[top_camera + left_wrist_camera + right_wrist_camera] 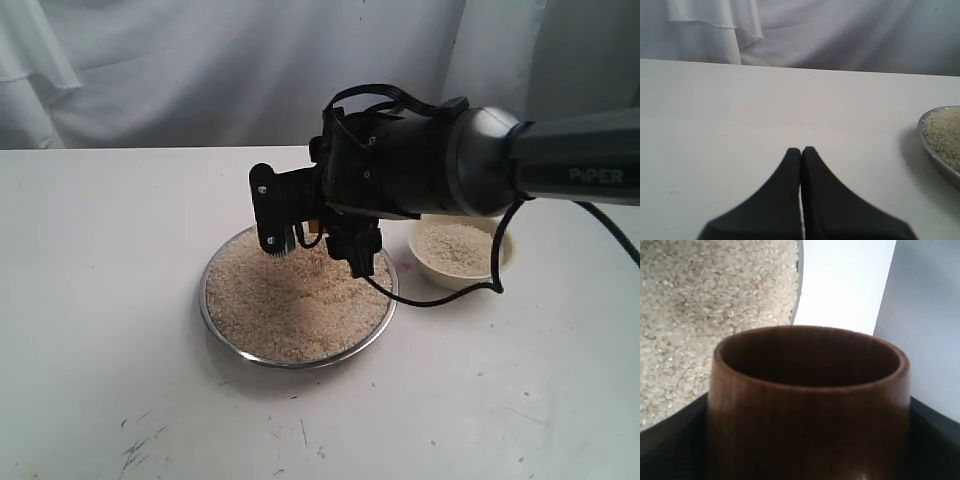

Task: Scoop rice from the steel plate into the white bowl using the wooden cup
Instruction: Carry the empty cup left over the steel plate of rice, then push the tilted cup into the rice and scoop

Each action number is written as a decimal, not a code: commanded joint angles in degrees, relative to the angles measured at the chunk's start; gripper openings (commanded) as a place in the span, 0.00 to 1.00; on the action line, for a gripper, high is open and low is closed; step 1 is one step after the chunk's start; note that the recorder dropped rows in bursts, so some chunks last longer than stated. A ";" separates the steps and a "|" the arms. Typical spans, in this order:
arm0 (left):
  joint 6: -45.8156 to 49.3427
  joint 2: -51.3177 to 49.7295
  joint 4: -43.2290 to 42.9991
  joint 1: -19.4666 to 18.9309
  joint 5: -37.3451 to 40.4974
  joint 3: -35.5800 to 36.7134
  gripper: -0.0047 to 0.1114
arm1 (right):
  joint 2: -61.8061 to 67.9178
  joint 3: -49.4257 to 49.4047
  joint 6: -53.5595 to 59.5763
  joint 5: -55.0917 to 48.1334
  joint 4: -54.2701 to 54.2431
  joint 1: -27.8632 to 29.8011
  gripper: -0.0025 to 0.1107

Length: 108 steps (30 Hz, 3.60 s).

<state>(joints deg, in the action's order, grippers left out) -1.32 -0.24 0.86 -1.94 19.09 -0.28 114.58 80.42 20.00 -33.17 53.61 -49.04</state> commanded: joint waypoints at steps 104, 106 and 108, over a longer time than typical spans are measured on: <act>-0.03 0.24 -0.06 0.15 -0.82 0.28 0.04 | 12.92 1.74 10.82 3.22 11.40 -4.59 0.02; -0.03 0.24 -0.06 0.15 -0.82 0.28 0.04 | 12.92 1.74 10.82 3.22 11.27 -4.59 0.02; -0.03 0.24 -0.06 0.15 -0.82 0.28 0.04 | 12.80 1.74 10.43 3.22 11.08 -4.59 0.02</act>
<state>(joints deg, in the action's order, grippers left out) -1.32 -0.24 0.86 -1.94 19.09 -0.28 128.10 82.27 30.59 -31.56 66.31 -53.33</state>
